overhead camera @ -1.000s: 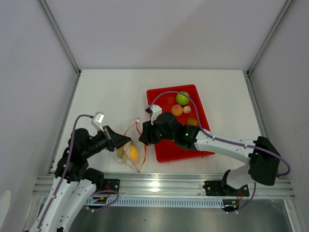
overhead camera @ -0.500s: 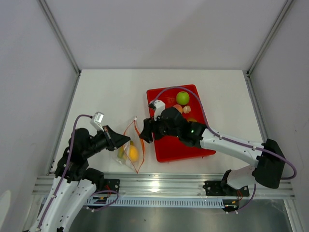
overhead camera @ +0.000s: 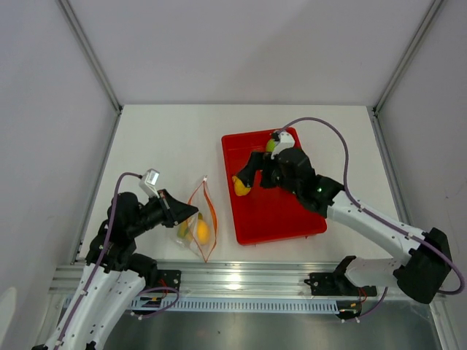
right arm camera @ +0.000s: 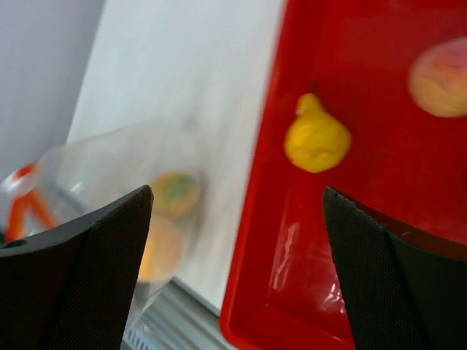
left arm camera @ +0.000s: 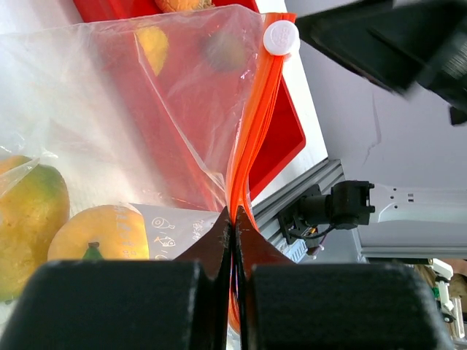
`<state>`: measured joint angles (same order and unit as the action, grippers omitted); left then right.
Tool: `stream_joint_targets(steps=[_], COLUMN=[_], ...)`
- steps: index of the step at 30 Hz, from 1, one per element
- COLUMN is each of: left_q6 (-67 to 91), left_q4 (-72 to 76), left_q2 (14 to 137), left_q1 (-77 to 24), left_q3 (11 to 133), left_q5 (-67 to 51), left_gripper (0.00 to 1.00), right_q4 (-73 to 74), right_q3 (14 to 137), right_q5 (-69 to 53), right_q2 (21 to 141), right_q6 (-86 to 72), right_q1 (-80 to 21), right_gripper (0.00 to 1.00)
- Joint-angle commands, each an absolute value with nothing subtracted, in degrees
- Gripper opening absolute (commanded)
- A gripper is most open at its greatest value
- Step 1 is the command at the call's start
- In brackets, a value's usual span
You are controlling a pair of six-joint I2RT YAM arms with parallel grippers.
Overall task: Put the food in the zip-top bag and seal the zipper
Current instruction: Pick up the fake fruit from the bin.
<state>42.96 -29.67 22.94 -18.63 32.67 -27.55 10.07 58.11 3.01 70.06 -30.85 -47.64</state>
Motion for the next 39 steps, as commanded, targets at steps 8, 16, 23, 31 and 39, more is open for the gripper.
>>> stream_joint_targets(steps=[8, 16, 23, 31, 39], left_q6=[42.7, 43.5, 43.3, 43.2, 43.3], left_q4=[-27.3, -25.8, -25.1, -24.4, -23.8], left_q2=[22.1, 22.6, 22.9, 23.6, 23.7], left_q1=[-19.0, -19.0, -19.0, -19.0, -19.0], left_q3=[31.7, 31.0, 30.6, 30.1, 29.5], left_q5=[-27.9, -29.0, -29.2, -29.4, -29.8], left_gripper=[0.01, 0.00, 0.00, 0.01, 0.01], right_q4=[12.1, 10.5, 5.8, 2.6, 0.7], right_q3=[59.2, 65.8, 65.5, 63.7, 61.9], right_q5=[2.0, -0.9, -3.8, -4.2, -6.1], right_q2=[83.9, 97.1, 102.5, 104.0, 105.0], right_q6=[-46.1, -49.7, -52.6, -53.7, -55.5], right_q1=[-34.8, -34.6, -35.2, -36.6, -36.9], right_gripper=[0.99, 0.99, 0.97, 0.91, 0.79])
